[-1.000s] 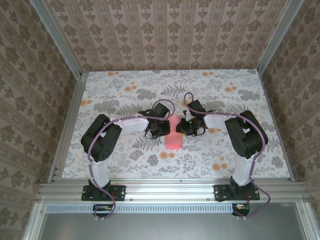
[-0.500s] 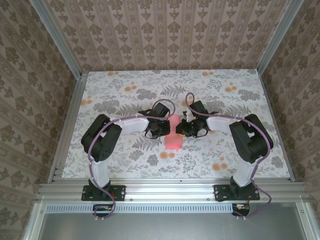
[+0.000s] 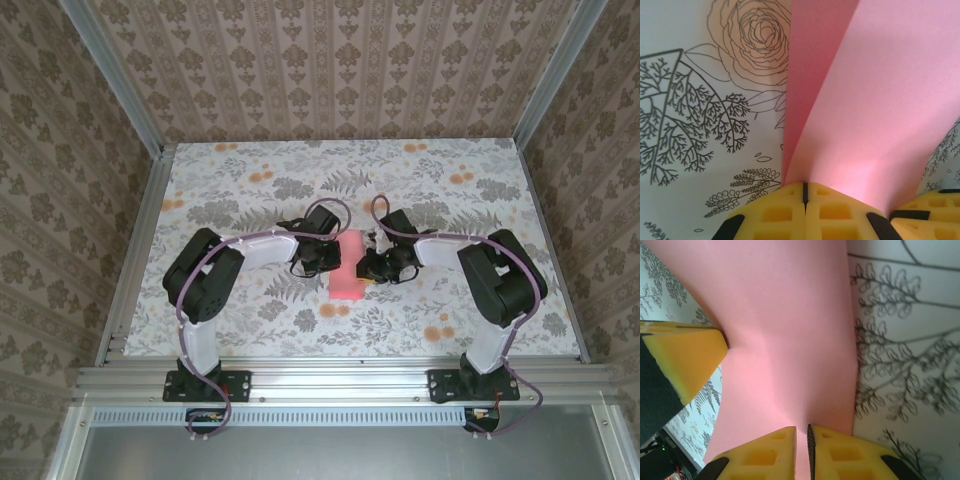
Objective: Fold a paper plane with a square sheet of paper (pick it up from the middle)
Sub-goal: Fold the square sheet of paper in half at the center of the table.
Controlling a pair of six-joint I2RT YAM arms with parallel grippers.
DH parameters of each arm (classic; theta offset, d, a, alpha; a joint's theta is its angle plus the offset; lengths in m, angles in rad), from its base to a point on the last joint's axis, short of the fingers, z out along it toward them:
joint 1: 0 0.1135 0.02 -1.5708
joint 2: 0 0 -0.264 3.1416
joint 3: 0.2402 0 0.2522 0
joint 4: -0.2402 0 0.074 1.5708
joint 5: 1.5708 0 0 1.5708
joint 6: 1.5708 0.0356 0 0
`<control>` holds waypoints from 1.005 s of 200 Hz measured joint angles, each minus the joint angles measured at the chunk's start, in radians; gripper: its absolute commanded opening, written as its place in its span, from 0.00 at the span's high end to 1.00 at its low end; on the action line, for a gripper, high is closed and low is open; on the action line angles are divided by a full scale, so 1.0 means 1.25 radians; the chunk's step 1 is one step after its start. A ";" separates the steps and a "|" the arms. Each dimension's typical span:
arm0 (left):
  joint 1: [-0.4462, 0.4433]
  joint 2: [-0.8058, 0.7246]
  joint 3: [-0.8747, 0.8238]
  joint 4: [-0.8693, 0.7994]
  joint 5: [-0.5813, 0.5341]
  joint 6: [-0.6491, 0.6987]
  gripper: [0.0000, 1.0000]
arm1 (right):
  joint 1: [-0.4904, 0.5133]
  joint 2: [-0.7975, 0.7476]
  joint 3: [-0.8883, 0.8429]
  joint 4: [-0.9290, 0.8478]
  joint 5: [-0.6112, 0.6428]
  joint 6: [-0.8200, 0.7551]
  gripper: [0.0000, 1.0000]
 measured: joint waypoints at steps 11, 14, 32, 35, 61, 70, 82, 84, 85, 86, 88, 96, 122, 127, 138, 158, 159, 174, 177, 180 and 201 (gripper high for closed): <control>0.000 0.000 0.000 0.000 0.000 0.000 0.98 | 0.001 -0.013 0.000 -0.013 -0.001 -0.002 0.83; 0.000 0.000 0.000 0.000 0.000 0.000 0.98 | 0.001 -0.016 0.000 -0.013 -0.001 -0.002 0.83; 0.000 0.000 0.001 0.000 0.000 0.000 0.98 | 0.005 -0.036 -0.001 -0.013 -0.011 0.001 0.83; 0.000 0.000 0.001 0.000 0.000 0.000 0.98 | 0.006 -0.039 -0.002 -0.011 -0.014 0.002 0.83; 0.000 0.000 0.001 0.000 0.000 0.000 0.98 | 0.009 -0.047 -0.023 0.016 -0.030 0.014 0.83; 0.000 0.001 0.001 0.000 0.000 0.000 0.98 | 0.009 -0.043 -0.031 0.019 -0.033 0.017 0.84; -0.001 0.001 0.002 -0.001 0.000 0.000 0.98 | 0.009 -0.030 -0.040 0.023 -0.033 0.020 0.84; -0.001 0.001 0.002 -0.001 0.000 0.000 0.98 | 0.009 -0.028 -0.041 0.024 -0.033 0.020 0.84; -0.001 0.001 0.002 0.000 0.000 0.000 0.98 | 0.009 -0.027 -0.042 0.024 -0.033 0.020 0.83; -0.002 0.001 0.002 0.000 0.000 0.000 0.98 | 0.009 -0.026 -0.043 0.024 -0.033 0.020 0.84; -0.002 0.001 0.002 0.000 0.000 0.000 0.98 | 0.009 -0.023 -0.044 0.024 -0.032 0.020 0.84; -0.003 0.002 0.003 0.000 0.000 0.001 0.98 | 0.009 -0.015 -0.049 0.024 -0.032 0.019 0.84; -0.004 0.002 0.005 -0.002 -0.003 0.001 0.98 | 0.009 -0.013 -0.040 0.007 -0.025 0.004 0.84; -0.004 0.003 0.005 -0.002 -0.003 0.001 0.98 | 0.009 -0.013 -0.037 0.003 -0.022 0.001 0.84; -0.004 0.002 0.005 -0.002 -0.003 0.001 0.98 | 0.011 -0.016 -0.034 -0.005 -0.016 -0.005 0.84; -0.004 0.003 0.005 -0.001 -0.002 0.003 0.98 | 0.013 -0.031 -0.034 -0.027 -0.014 -0.008 0.83; -0.004 0.003 0.005 -0.001 -0.002 0.003 0.98 | 0.013 -0.033 -0.034 -0.027 -0.014 -0.009 0.83; -0.004 0.003 0.005 -0.001 -0.002 0.004 0.98 | 0.015 -0.045 -0.034 -0.027 -0.025 -0.007 0.83; -0.004 0.004 0.005 -0.001 -0.002 0.004 0.98 | 0.015 -0.046 -0.034 -0.027 -0.029 -0.006 0.83; -0.004 0.004 0.005 -0.001 -0.002 0.004 0.98 | 0.016 -0.048 -0.034 -0.026 -0.031 -0.005 0.83; -0.004 0.004 0.007 -0.003 -0.002 0.004 0.98 | 0.024 -0.050 -0.043 -0.012 -0.044 0.001 0.84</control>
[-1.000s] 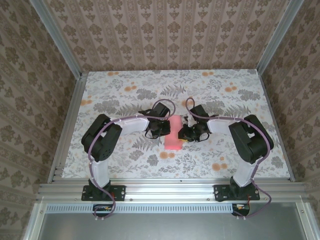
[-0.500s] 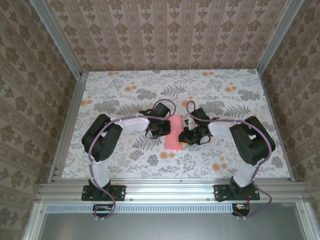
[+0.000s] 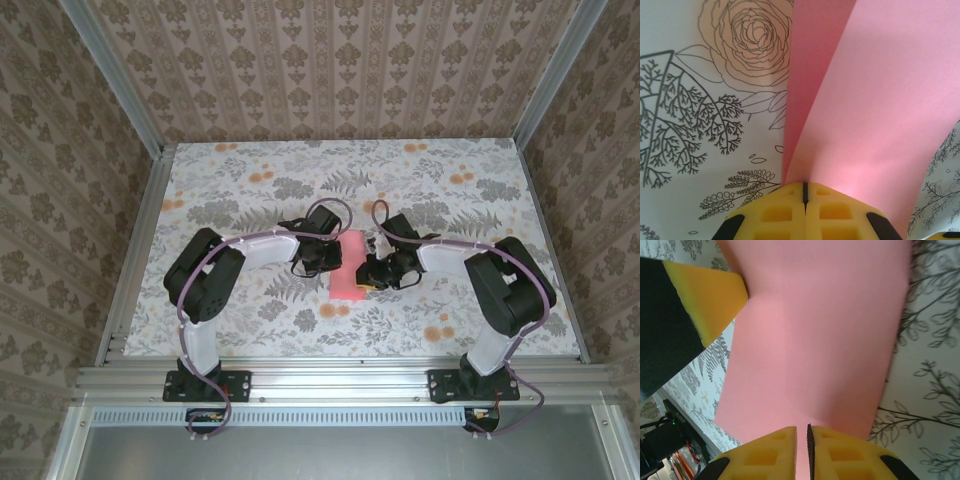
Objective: Fold a paper plane with a square sheet of paper (pick it up from the middle)
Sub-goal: Fold the square sheet of paper in half at the center of the table.
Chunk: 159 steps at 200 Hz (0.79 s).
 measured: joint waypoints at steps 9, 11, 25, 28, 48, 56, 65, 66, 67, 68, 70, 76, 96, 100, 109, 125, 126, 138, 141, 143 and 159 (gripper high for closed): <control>0.000 0.000 0.000 0.000 0.000 0.001 0.98 | 0.004 0.000 -0.008 0.003 0.000 0.001 0.84; 0.000 0.000 0.000 0.000 0.000 0.002 0.98 | 0.005 0.000 -0.010 0.003 0.000 0.001 0.84; 0.000 0.000 0.000 0.000 0.000 0.002 0.98 | 0.008 0.006 -0.020 0.002 0.008 0.002 0.84; 0.000 0.000 0.000 0.000 0.000 0.002 0.98 | 0.008 0.009 -0.022 0.001 0.012 0.002 0.84; 0.000 0.000 0.000 0.000 0.000 0.002 0.98 | 0.008 0.013 -0.023 0.001 0.017 -0.001 0.84; 0.000 0.000 0.000 0.000 0.000 0.002 0.98 | 0.008 0.013 -0.023 0.000 0.019 -0.001 0.84; 0.000 0.000 0.000 0.000 0.000 0.002 0.98 | 0.009 0.011 -0.023 0.000 0.022 -0.001 0.84; 0.000 0.000 0.000 0.000 0.000 0.002 0.98 | 0.009 0.010 -0.023 0.000 0.022 -0.001 0.84; 0.000 0.000 0.000 0.000 0.000 0.002 0.98 | 0.009 0.010 -0.023 0.000 0.022 -0.001 0.84; 0.000 0.000 0.000 0.000 0.000 0.002 0.98 | 0.010 0.009 -0.023 -0.001 0.023 -0.001 0.84; 0.000 0.000 0.000 0.000 0.000 0.002 0.98 | 0.011 0.009 -0.023 -0.001 0.024 -0.001 0.83; 0.000 0.000 0.000 0.000 0.000 0.002 0.98 | 0.013 0.005 -0.023 -0.001 0.029 -0.001 0.84; -0.001 0.000 0.000 0.000 0.000 0.002 0.98 | 0.018 -0.016 -0.029 -0.004 0.041 0.000 0.84; -0.001 0.000 0.000 0.000 0.000 0.002 0.98 | 0.018 -0.021 -0.031 -0.004 0.040 0.000 0.84; -0.001 0.000 0.000 0.000 0.000 0.002 0.98 | 0.020 -0.032 -0.039 0.001 0.039 0.003 0.84; -0.001 0.000 0.000 0.000 0.000 0.002 0.98 | 0.020 -0.040 -0.057 0.021 0.030 0.014 0.84; -0.001 0.000 0.000 0.000 0.000 0.002 0.98 | 0.020 -0.040 -0.058 0.022 0.030 0.016 0.84; -0.001 0.000 0.000 0.000 0.000 0.002 0.98 | 0.022 -0.040 -0.077 0.039 0.028 0.023 0.84; -0.001 0.000 0.000 0.000 0.000 0.002 0.98 | 0.023 -0.039 -0.081 0.042 0.028 0.025 0.84; -0.001 0.000 0.000 0.000 0.000 0.002 0.98 | 0.023 -0.039 -0.085 0.045 0.027 0.026 0.84; -0.001 0.000 0.000 0.000 0.000 0.002 0.98 | 0.023 -0.034 -0.093 0.063 0.017 0.032 0.84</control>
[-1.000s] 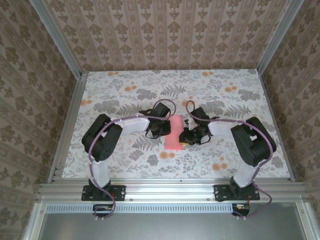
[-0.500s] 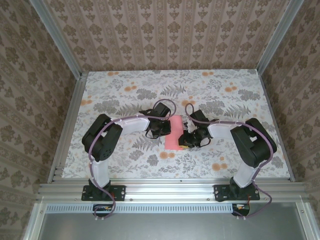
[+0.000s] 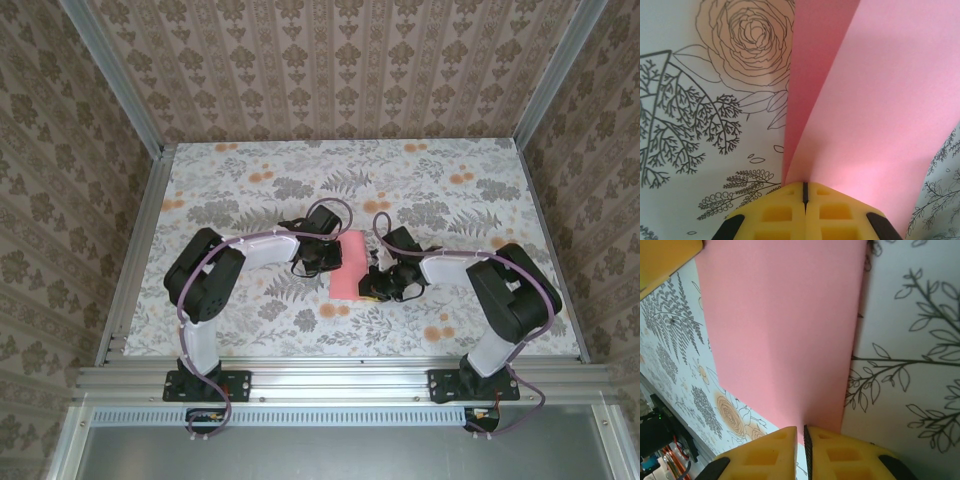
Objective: Fold a paper plane with a square sheet of paper (pick it up from the middle)
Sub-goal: Fold the square sheet of paper in half at the center of the table.
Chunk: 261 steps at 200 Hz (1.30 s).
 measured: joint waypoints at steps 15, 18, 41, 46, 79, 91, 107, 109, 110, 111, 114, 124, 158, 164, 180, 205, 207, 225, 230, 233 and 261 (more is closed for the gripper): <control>0.000 0.000 0.000 0.000 0.000 0.000 0.98 | 0.000 0.003 0.000 0.002 -0.001 -0.002 0.84; 0.000 0.000 0.000 0.000 0.000 0.000 0.98 | 0.000 0.003 0.000 0.002 0.000 -0.002 0.84; 0.000 0.000 0.000 0.000 0.000 0.000 0.98 | 0.001 0.000 0.004 -0.007 0.005 -0.011 0.84; 0.000 0.000 0.000 0.000 0.000 0.000 0.98 | 0.002 -0.003 0.004 -0.011 0.009 -0.011 0.84; 0.000 0.000 0.000 0.000 0.000 0.000 0.98 | 0.006 -0.032 0.004 -0.044 0.015 -0.011 0.84; 0.000 0.000 0.000 0.000 0.000 0.000 0.98 | 0.009 -0.039 0.004 -0.042 0.013 -0.010 0.84; 0.000 0.000 0.000 0.000 0.000 0.000 0.98 | 0.011 -0.037 0.002 -0.037 0.013 -0.010 0.84; 0.000 0.000 0.000 0.000 0.000 0.000 0.98 | 0.011 -0.035 0.001 -0.036 0.014 -0.010 0.84; 0.000 0.000 0.000 0.000 0.000 0.000 0.98 | 0.011 -0.035 0.001 -0.036 0.014 -0.010 0.84; 0.000 0.000 0.000 0.000 0.000 0.000 0.98 | 0.011 -0.034 0.001 -0.036 0.014 -0.010 0.84; -0.001 0.000 0.000 0.000 0.000 0.000 0.98 | 0.011 -0.033 0.000 -0.036 0.014 -0.010 0.84; -0.001 0.000 0.000 0.000 0.000 0.000 0.98 | 0.011 -0.022 -0.002 -0.035 0.019 -0.010 0.84; -0.002 0.000 0.000 0.000 0.000 0.000 0.98 | 0.010 -0.015 -0.003 -0.035 0.016 -0.011 0.84; -0.002 0.000 0.000 0.000 0.000 0.000 0.98 | 0.010 -0.018 -0.003 -0.035 0.016 -0.011 0.84; -0.003 0.000 0.000 0.001 -0.001 0.000 0.98 | 0.010 -0.028 -0.001 -0.047 0.025 -0.012 0.84; -0.004 0.000 0.000 0.002 -0.003 0.000 0.98 | -0.001 -0.051 0.022 -0.064 0.033 -0.011 0.83; -0.004 0.000 0.000 0.002 -0.003 0.000 0.98 | -0.002 -0.051 0.026 -0.064 0.033 -0.011 0.83; -0.004 0.000 0.000 0.002 -0.003 0.000 0.98 | -0.018 -0.039 0.074 -0.060 0.032 -0.011 0.83; -0.004 0.000 0.000 0.002 -0.003 0.000 0.98 | -0.021 -0.031 0.089 -0.053 0.032 -0.011 0.84; -0.004 0.000 0.000 0.002 -0.003 0.000 0.98 | -0.023 -0.027 0.096 -0.048 0.032 -0.011 0.84; -0.004 0.000 0.000 0.002 -0.003 0.000 0.98 | -0.034 0.027 0.125 -0.011 0.035 -0.011 0.84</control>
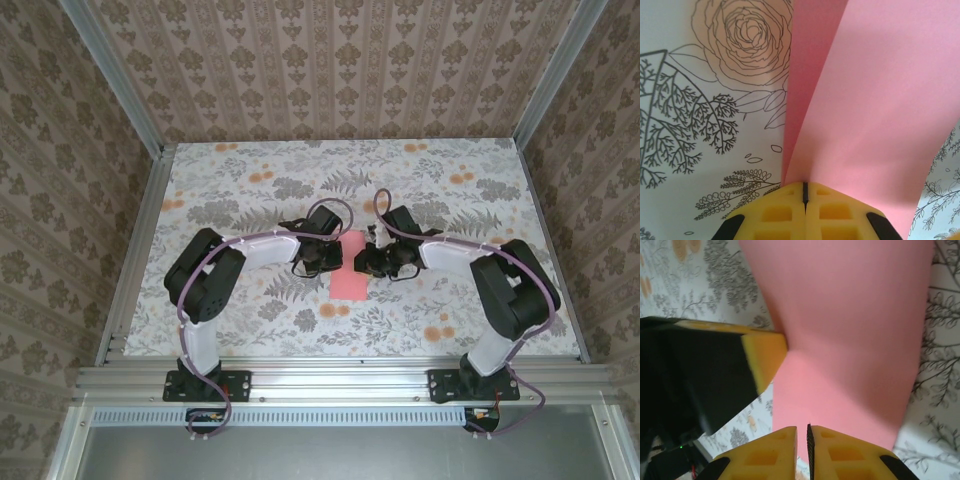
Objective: Fold a paper plane with a square sheet of paper (pick it up from the middle)
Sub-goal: Fold the square sheet of paper in half at the center of the table.
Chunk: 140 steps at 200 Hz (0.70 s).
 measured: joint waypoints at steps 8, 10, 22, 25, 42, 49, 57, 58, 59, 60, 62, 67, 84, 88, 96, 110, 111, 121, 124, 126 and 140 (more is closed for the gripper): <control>0.000 0.000 0.000 0.000 0.000 0.000 0.98 | -0.002 0.016 -0.001 0.004 0.002 0.000 0.84; 0.000 0.000 0.000 0.000 0.000 0.000 0.98 | -0.003 0.021 -0.002 0.005 0.002 0.000 0.84; 0.000 0.000 0.000 0.000 0.000 0.000 0.98 | -0.007 0.043 -0.007 0.012 0.005 0.000 0.84; 0.000 0.000 0.000 0.000 0.000 0.000 0.98 | -0.009 0.049 -0.009 0.013 0.004 0.000 0.84; 0.000 0.000 0.000 0.000 0.000 0.000 0.98 | -0.017 0.061 -0.017 0.027 -0.005 0.000 0.84; 0.000 0.000 0.000 0.000 0.000 0.000 0.98 | -0.019 0.061 -0.017 0.030 -0.006 0.000 0.84; 0.000 0.000 0.001 -0.001 0.000 0.000 0.98 | -0.020 0.061 -0.018 0.032 -0.006 0.001 0.84; 0.000 0.000 0.001 -0.001 0.000 0.000 0.98 | -0.020 0.061 -0.018 0.032 -0.007 0.001 0.84; 0.000 0.000 0.001 -0.001 0.000 0.000 0.98 | -0.020 0.061 -0.018 0.032 -0.006 0.001 0.84; 0.000 0.000 0.001 -0.001 0.000 0.000 0.98 | -0.020 0.060 -0.018 0.032 -0.006 0.001 0.84; 0.000 0.000 0.002 -0.002 0.000 0.000 0.98 | -0.020 0.060 -0.018 0.032 -0.006 0.001 0.84; 0.000 0.002 0.003 -0.003 0.000 0.000 0.98 | -0.021 0.059 -0.018 0.032 -0.006 0.001 0.83; 0.000 0.003 0.007 -0.006 0.000 0.003 0.98 | -0.023 0.049 -0.018 0.031 -0.005 0.002 0.83; 0.000 0.004 0.008 -0.007 0.000 0.003 0.98 | -0.024 0.045 -0.018 0.031 -0.005 0.002 0.83; -0.001 0.005 0.009 -0.009 0.000 0.005 0.98 | -0.027 0.039 -0.017 0.031 -0.006 0.002 0.83; -0.001 0.006 0.012 -0.013 0.000 0.006 0.98 | -0.037 0.034 -0.009 0.034 -0.010 0.002 0.83; -0.001 0.006 0.012 -0.013 0.000 0.006 0.98 | -0.037 0.034 -0.009 0.034 -0.011 0.002 0.83; -0.001 0.008 0.015 -0.015 0.000 0.006 0.98 | -0.045 0.035 -0.002 0.036 -0.014 0.002 0.83; -0.001 0.008 0.015 -0.016 0.000 0.006 0.98 | -0.047 0.036 0.000 0.038 -0.015 0.002 0.83; -0.001 0.008 0.016 -0.016 0.000 0.006 0.98 | -0.049 0.036 0.001 0.041 -0.016 0.002 0.83; -0.001 0.008 0.016 -0.018 -0.001 0.007 0.98 | -0.059 0.050 0.010 0.056 -0.023 0.002 0.83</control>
